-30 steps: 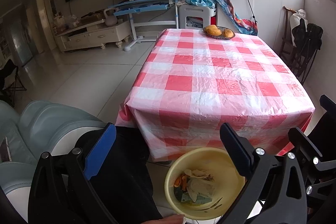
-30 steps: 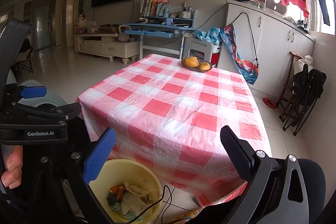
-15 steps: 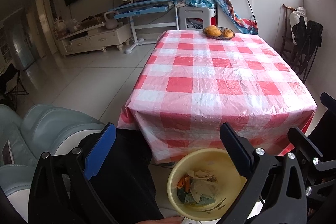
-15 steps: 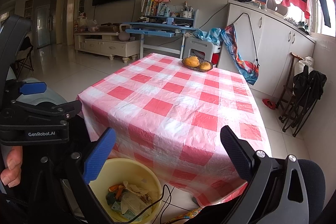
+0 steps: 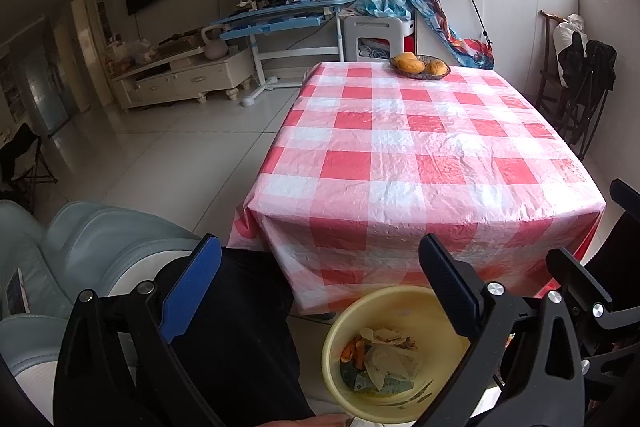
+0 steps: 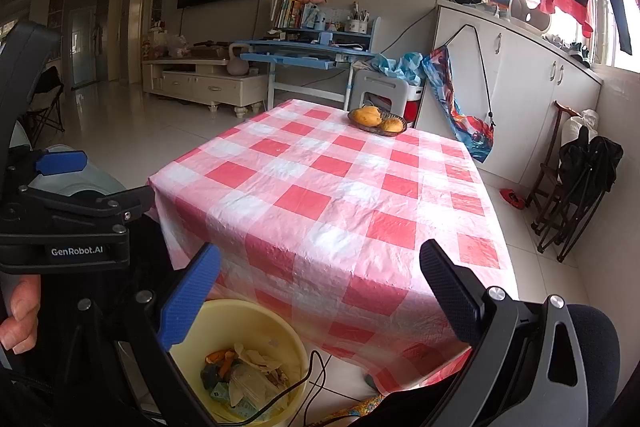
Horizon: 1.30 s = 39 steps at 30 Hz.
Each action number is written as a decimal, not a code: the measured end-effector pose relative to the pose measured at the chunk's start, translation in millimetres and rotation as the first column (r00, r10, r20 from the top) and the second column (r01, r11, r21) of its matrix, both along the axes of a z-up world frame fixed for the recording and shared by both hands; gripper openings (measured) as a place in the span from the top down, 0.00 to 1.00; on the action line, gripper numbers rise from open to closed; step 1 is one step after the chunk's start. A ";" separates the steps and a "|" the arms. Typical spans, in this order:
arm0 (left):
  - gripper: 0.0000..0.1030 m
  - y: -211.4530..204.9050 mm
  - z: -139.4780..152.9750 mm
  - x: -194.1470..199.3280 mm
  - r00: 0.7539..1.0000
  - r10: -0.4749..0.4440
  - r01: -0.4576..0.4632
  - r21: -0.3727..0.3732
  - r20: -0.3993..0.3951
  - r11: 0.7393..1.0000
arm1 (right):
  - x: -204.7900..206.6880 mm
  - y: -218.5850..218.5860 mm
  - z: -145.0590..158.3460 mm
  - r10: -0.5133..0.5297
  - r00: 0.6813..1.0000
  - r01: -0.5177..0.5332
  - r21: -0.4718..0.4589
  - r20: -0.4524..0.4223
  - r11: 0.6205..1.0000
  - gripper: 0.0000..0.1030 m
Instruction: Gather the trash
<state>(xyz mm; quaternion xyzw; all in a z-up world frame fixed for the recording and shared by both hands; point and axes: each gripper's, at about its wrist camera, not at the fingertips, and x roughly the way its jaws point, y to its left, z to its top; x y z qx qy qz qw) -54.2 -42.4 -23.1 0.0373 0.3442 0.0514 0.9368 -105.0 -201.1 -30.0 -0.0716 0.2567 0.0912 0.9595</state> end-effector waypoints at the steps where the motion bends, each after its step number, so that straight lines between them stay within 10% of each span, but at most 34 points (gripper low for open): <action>1: 0.07 -0.3 0.0 -0.1 1.000 -0.001 0.001 0.002 0.000 1.000 | 0.0 0.0 0.1 0.000 1.000 0.000 0.000 0.000 1.000 0.08; 39: 0.07 -4.7 -1.5 -1.8 1.000 -0.014 0.014 0.008 -0.002 1.000 | 0.2 2.6 0.5 0.001 1.000 -0.001 -0.008 -0.002 1.000 0.08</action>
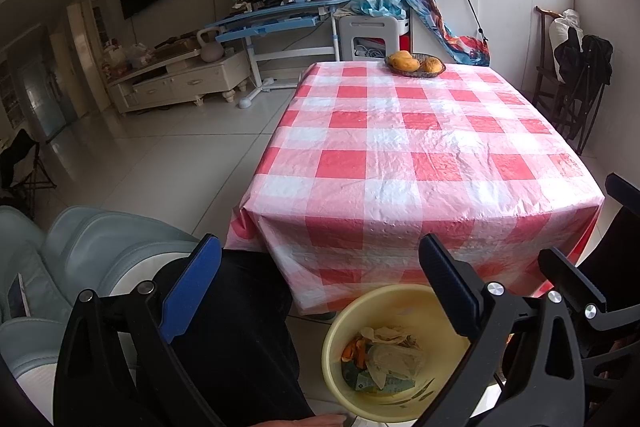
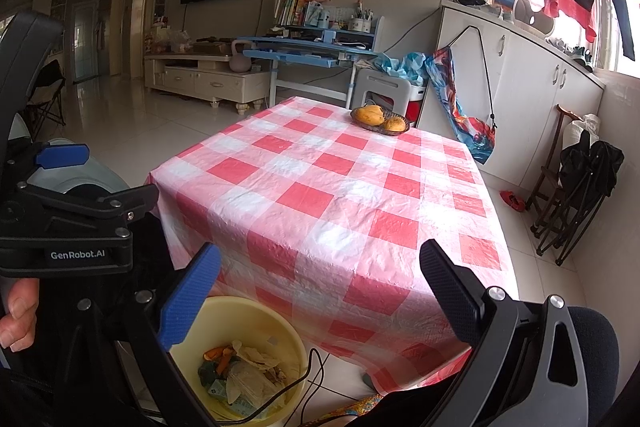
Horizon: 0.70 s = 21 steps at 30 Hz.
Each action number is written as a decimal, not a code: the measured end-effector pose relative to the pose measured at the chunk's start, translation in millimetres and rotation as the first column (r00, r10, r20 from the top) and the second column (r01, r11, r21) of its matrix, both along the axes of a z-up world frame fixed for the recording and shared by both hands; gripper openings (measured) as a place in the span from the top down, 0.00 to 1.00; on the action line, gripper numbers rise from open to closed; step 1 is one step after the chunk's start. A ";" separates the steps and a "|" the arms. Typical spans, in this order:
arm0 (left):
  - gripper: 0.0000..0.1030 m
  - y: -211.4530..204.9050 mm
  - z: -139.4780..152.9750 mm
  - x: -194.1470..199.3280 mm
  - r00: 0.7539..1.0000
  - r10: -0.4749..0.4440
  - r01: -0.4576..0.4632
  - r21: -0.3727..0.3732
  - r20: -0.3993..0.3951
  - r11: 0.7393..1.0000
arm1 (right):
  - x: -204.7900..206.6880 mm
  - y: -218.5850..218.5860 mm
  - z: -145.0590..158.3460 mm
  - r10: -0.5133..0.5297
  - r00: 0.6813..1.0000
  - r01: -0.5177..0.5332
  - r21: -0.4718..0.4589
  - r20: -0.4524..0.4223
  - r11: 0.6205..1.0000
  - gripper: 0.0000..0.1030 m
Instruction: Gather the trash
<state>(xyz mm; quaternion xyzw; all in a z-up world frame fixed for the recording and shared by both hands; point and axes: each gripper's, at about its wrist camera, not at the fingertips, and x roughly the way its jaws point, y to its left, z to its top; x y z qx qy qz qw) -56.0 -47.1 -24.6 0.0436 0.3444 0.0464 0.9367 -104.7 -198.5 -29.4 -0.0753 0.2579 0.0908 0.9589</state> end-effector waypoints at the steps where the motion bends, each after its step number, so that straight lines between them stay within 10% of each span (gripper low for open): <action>1: 0.07 -0.4 -0.8 -0.1 1.000 -0.003 0.003 -0.003 -0.003 1.000 | 0.0 -0.5 -0.1 -0.001 1.000 0.001 0.000 -0.001 1.000 0.08; 21: 0.07 -9.0 -3.4 0.6 0.999 -0.042 0.042 -0.017 -0.025 0.999 | -0.2 -11.9 -2.1 -0.006 1.000 0.006 -0.007 -0.011 1.000 0.08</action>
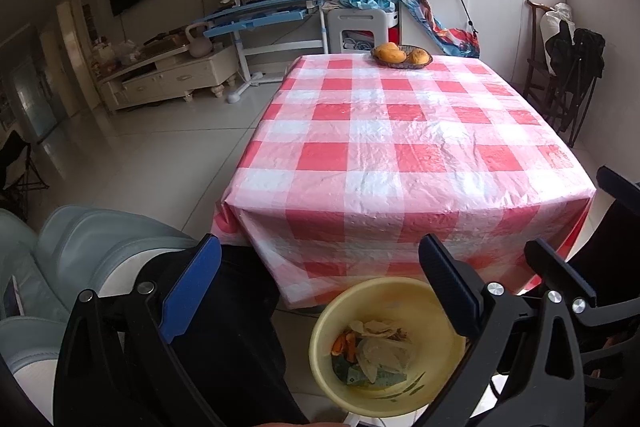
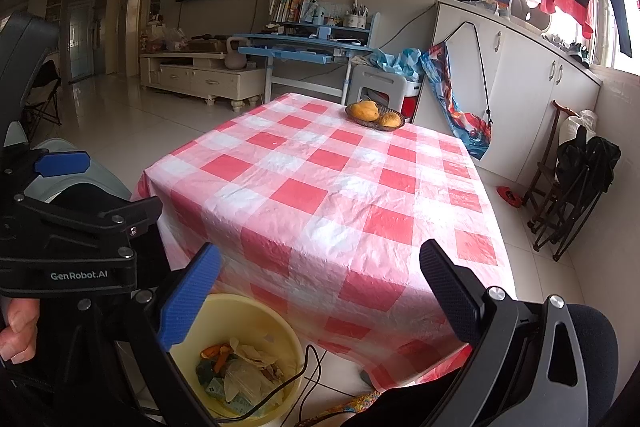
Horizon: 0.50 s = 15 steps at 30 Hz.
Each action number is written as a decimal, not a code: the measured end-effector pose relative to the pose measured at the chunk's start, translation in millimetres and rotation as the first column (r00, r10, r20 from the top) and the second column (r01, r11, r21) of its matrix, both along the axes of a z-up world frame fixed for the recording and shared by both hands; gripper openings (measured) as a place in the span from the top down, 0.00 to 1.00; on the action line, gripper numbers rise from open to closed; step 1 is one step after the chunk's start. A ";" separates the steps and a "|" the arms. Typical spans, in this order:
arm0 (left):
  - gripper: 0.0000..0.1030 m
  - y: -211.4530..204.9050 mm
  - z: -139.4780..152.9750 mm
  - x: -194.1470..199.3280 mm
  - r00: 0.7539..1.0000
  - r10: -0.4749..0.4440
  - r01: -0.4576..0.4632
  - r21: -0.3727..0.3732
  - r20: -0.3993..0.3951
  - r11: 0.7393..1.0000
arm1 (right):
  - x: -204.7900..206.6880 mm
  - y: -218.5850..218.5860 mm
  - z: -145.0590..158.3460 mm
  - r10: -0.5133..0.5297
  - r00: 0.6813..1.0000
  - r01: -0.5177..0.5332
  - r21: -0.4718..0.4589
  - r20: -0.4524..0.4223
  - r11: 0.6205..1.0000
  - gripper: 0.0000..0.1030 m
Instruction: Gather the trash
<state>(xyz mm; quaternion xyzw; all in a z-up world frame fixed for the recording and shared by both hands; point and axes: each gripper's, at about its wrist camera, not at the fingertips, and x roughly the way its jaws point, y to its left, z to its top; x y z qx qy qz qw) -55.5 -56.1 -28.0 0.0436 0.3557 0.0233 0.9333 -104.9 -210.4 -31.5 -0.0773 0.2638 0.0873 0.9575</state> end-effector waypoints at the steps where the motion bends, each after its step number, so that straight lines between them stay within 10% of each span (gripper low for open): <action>1: 0.07 -0.3 0.3 -0.2 1.000 -0.002 0.002 -0.004 0.001 1.000 | -0.2 -2.0 -0.2 0.000 1.000 0.000 0.000 -0.001 1.000 0.08; 15: 0.07 -4.4 4.9 -2.9 0.999 -0.036 0.036 0.012 0.015 0.999 | -0.4 -2.7 -0.9 0.002 1.000 -0.002 -0.003 -0.005 1.000 0.08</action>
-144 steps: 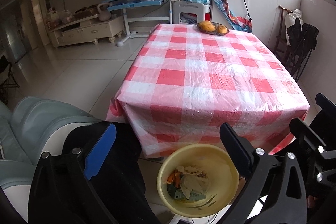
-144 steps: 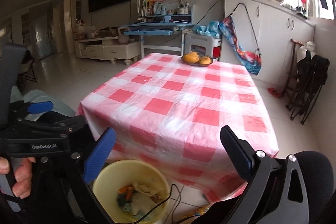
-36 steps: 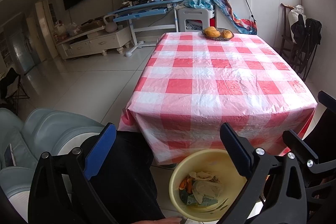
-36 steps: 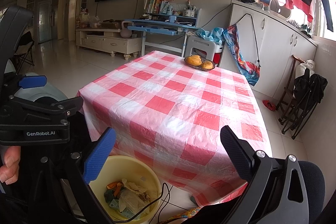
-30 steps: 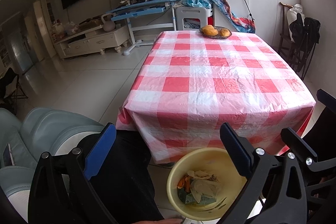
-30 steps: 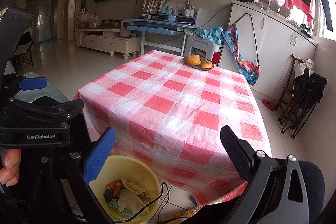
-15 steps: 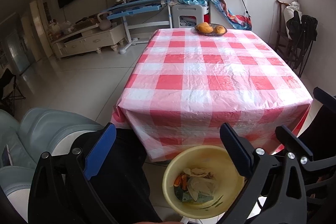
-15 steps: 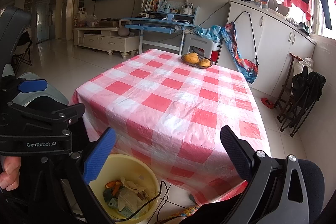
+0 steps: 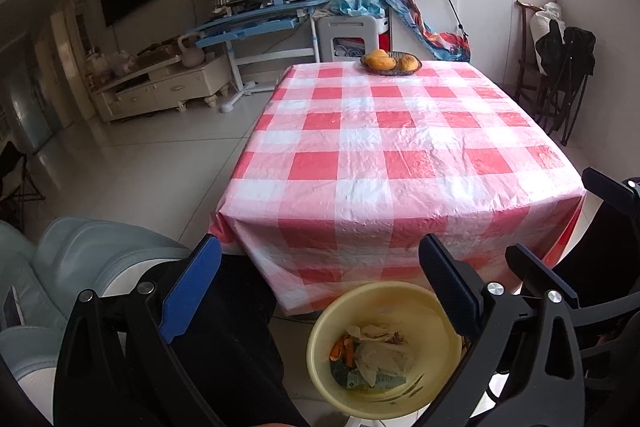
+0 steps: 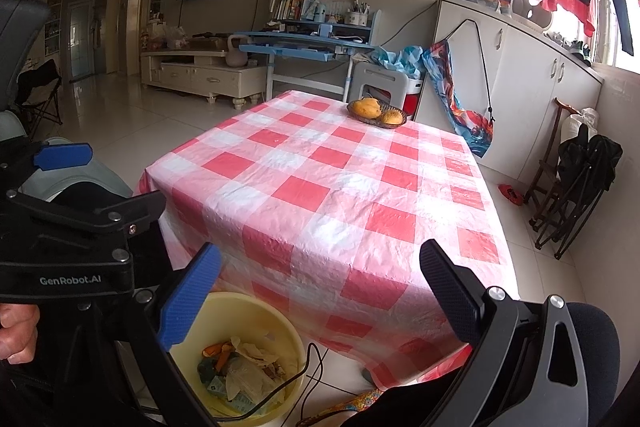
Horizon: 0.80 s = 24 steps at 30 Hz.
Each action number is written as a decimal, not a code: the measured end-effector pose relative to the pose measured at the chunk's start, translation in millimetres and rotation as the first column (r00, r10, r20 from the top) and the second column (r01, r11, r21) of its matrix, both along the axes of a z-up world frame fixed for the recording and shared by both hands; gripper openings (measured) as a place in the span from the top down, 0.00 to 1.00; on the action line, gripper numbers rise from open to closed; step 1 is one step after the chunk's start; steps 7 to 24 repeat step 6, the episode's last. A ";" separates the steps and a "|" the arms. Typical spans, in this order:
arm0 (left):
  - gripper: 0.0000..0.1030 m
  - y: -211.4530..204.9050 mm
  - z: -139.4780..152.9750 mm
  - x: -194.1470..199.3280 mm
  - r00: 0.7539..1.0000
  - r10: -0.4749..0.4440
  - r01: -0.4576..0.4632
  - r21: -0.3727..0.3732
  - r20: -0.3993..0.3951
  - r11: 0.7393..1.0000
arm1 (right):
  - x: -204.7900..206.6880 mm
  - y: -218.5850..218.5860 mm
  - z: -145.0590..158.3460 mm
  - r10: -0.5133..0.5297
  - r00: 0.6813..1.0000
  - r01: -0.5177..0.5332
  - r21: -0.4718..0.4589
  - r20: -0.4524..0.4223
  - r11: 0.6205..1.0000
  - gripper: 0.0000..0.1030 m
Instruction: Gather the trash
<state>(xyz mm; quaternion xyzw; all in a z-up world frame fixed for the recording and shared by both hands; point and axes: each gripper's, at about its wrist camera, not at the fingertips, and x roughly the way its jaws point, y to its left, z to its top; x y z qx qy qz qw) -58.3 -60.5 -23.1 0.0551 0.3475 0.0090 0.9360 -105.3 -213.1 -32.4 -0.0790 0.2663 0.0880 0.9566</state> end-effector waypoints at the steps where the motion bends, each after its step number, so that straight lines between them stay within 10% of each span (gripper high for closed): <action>1: 0.07 1.0 -0.4 0.8 1.000 0.002 -0.002 -0.004 -0.007 1.000 | -0.6 -2.0 -0.2 0.000 1.000 0.000 0.000 0.000 1.000 0.08; 24: 0.07 4.4 -0.1 1.2 1.000 0.007 -0.007 -0.016 -0.005 1.000 | -2.6 -7.9 -1.4 -0.003 1.000 0.003 0.005 -0.003 1.000 0.08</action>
